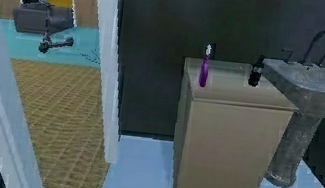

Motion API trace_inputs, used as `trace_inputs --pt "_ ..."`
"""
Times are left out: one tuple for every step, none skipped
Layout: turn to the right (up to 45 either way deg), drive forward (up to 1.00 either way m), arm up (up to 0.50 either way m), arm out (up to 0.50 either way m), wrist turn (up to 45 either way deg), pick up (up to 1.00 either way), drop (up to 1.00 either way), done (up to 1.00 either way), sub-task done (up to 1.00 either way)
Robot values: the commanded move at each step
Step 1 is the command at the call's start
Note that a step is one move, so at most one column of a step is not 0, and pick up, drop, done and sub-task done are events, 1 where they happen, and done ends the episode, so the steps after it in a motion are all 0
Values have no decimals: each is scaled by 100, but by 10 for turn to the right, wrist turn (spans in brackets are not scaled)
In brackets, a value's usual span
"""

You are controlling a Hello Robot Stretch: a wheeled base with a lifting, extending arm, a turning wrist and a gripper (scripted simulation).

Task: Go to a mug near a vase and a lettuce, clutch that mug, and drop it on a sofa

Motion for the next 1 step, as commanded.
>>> trace_inputs --pt "0 60 0 0 0 0 0 0 0"
